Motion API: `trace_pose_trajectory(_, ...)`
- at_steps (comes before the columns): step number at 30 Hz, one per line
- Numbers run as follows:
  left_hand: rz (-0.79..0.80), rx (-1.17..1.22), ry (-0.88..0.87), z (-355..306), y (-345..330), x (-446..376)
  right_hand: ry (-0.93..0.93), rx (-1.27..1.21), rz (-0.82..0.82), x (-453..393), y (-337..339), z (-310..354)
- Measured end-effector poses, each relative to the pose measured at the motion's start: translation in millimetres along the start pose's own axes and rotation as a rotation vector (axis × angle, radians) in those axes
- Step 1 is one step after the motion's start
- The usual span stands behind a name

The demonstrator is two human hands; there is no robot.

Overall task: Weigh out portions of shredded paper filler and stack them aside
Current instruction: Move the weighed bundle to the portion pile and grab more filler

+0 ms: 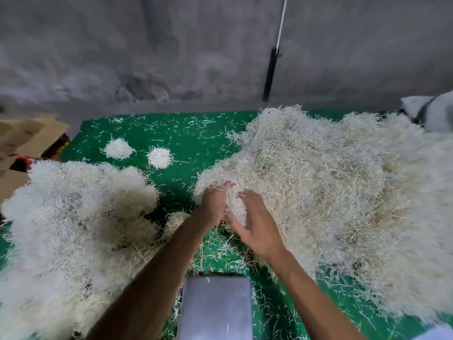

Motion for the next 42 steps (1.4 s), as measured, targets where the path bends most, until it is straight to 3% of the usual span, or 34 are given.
trace_pose_trajectory(2, -0.053, -0.1, -0.086, -39.4, 7.2, 5.9, -0.04, -0.006, -0.095, -7.5, 20.0, 0.5)
trace_pose_trajectory(5, 0.031, -0.171, -0.237, -98.6, -2.9, 35.5, -0.058, 0.061, -0.195, -25.9, 46.9, 5.7)
trace_pose_trajectory(10, 0.065, -0.311, -0.567, -196.7, -19.1, 83.0, -0.227, 0.146, -0.149, -77.8, 83.2, 8.1)
trace_pose_trajectory(14, 0.022, -0.368, -0.863, -271.2, -11.0, 122.5, -0.193, 0.14, -0.177, -120.5, 126.9, 23.4)
trace_pose_trajectory(18, 0.005, -0.257, -0.989, -337.7, 5.5, 157.3, -0.075, 0.04, -0.236, -167.4, 188.8, 69.8)
trace_pose_trajectory(21, -0.052, -0.167, -0.943, -373.8, 22.6, 167.1, -0.009, -0.015, -0.328, -199.8, 235.6, 107.9)
trace_pose_trajectory(25, -0.158, -0.06, -0.733, -377.8, 46.6, 163.1, -0.051, -0.071, -0.271, -228.4, 267.8, 130.6)
trace_pose_trajectory(26, -0.124, -0.071, -0.62, -369.6, 47.4, 157.8, -0.064, -0.159, -0.271, -233.0, 272.1, 134.4)
trace_pose_trajectory(28, 0.123, 0.011, -0.323, -345.7, 36.4, 154.3, -0.03, -0.314, -0.317, -239.4, 279.5, 149.4)
trace_pose_trajectory(31, 0.441, 0.463, -0.121, -342.8, 23.2, 162.2, 0.07, -0.494, -0.248, -237.9, 273.2, 175.2)
trace_pose_trajectory(33, 0.4, 0.561, -0.214, -358.2, 31.4, 165.5, 0.103, -0.455, -0.168, -229.6, 265.3, 181.3)
trace_pose_trajectory(36, 0.092, 0.447, -0.353, -373.2, 59.3, 167.9, 0.006, -0.564, -0.221, -204.9, 254.3, 165.8)
trace_pose_trajectory(39, -0.085, 0.345, -0.361, -362.4, 69.7, 166.0, -0.303, -0.798, -0.288, -169.1, 218.8, 142.2)
trace_pose_trajectory(42, -0.153, 0.293, -0.381, -333.4, 68.4, 173.5, -0.666, -1.151, -0.095, -130.7, 154.6, 130.7)
Point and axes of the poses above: each hand's wrist, its own x-axis away from the middle knuckle, its own y-axis out of the back of the hand, z = x × y, the point moved 8 cm from there along -x, towards the middle knuckle, and after that the axes turned 9 degrees about -z, right-handed, at the moved point
